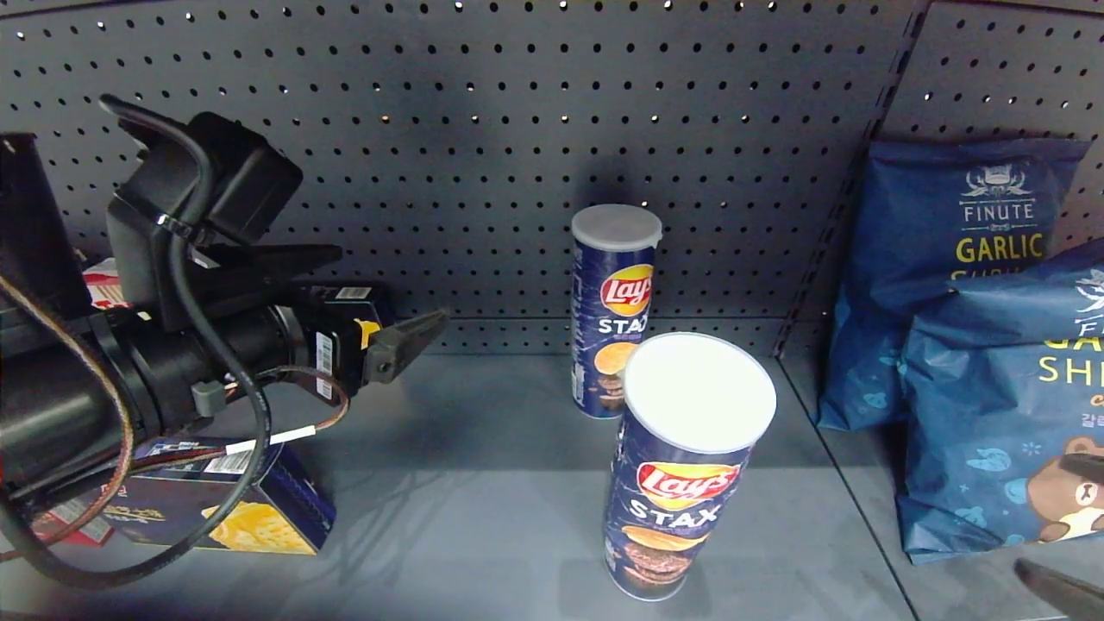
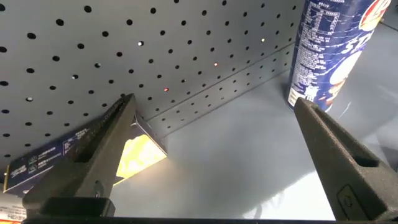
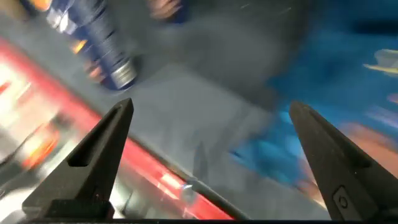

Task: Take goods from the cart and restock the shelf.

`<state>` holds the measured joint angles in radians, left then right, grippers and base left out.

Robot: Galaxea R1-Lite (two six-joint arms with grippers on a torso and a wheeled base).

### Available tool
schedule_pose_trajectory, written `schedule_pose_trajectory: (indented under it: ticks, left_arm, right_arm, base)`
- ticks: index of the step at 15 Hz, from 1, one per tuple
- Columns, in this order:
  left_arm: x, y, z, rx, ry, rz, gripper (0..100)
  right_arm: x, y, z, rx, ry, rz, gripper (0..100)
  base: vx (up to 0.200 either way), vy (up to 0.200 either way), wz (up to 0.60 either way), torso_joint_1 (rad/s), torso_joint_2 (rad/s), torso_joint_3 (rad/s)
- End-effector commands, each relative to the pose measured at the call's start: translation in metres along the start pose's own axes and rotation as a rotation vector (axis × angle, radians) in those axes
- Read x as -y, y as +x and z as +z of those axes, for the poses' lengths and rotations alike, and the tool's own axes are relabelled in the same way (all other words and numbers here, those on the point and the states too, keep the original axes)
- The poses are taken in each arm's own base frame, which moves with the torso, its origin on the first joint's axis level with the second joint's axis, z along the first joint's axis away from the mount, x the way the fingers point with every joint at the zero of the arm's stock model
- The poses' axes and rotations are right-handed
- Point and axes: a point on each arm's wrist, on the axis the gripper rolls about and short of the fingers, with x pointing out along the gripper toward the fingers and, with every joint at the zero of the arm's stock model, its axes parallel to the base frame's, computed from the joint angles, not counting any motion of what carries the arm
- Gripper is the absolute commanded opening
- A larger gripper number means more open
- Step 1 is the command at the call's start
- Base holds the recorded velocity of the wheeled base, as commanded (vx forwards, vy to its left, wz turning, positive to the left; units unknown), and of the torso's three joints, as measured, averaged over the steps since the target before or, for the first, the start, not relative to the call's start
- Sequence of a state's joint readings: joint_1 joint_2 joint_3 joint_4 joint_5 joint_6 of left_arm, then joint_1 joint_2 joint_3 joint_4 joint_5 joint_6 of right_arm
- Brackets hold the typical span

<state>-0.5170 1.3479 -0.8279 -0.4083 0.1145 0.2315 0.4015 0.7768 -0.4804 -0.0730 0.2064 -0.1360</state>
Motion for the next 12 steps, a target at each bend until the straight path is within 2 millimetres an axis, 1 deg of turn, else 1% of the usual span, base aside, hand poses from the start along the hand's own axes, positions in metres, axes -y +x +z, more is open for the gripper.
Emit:
schedule_pose_trajectory:
  ticks: [1,2,4,8,9,11,12]
  left_arm:
    - [-0.002,0.0,0.0,-0.001,-0.003,0.008,100]
    - [-0.006,0.001,-0.001,-0.005,-0.003,0.025,100]
    - [-0.009,0.001,0.0,0.005,-0.006,0.041,100]
    - [-0.009,0.006,0.0,0.013,-0.007,0.043,100]
    - [-0.01,0.006,0.003,0.019,-0.007,0.044,100]
    - [-0.01,0.007,0.003,0.019,-0.007,0.044,100]
    - [-0.01,0.008,0.002,0.016,-0.007,0.044,100]
  right_arm:
    - [-0.013,0.063,0.0,-0.15,-0.025,0.186,100]
    - [-0.019,0.072,0.0,-0.164,-0.031,0.218,100]
    - [-0.026,0.085,0.001,-0.201,-0.033,0.228,100]
    - [-0.031,0.103,0.0,-0.249,-0.038,0.249,100]
    - [-0.033,0.111,0.004,-0.254,-0.042,0.258,100]
    - [-0.034,0.12,0.006,-0.265,-0.042,0.258,100]
    - [-0.034,0.128,0.01,-0.267,-0.042,0.255,100]
  base:
    - [0.0,0.0,0.0,0.0,0.0,0.0]
    - [0.0,0.0,0.0,0.0,0.0,0.0]
    - [0.0,0.0,0.0,0.0,0.0,0.0]
    - [0.0,0.0,0.0,0.0,0.0,0.0]
    - [0.0,0.0,0.0,0.0,0.0,0.0]
    - [0.0,0.0,0.0,0.0,0.0,0.0]
    - [0.0,0.0,0.0,0.0,0.0,0.0]
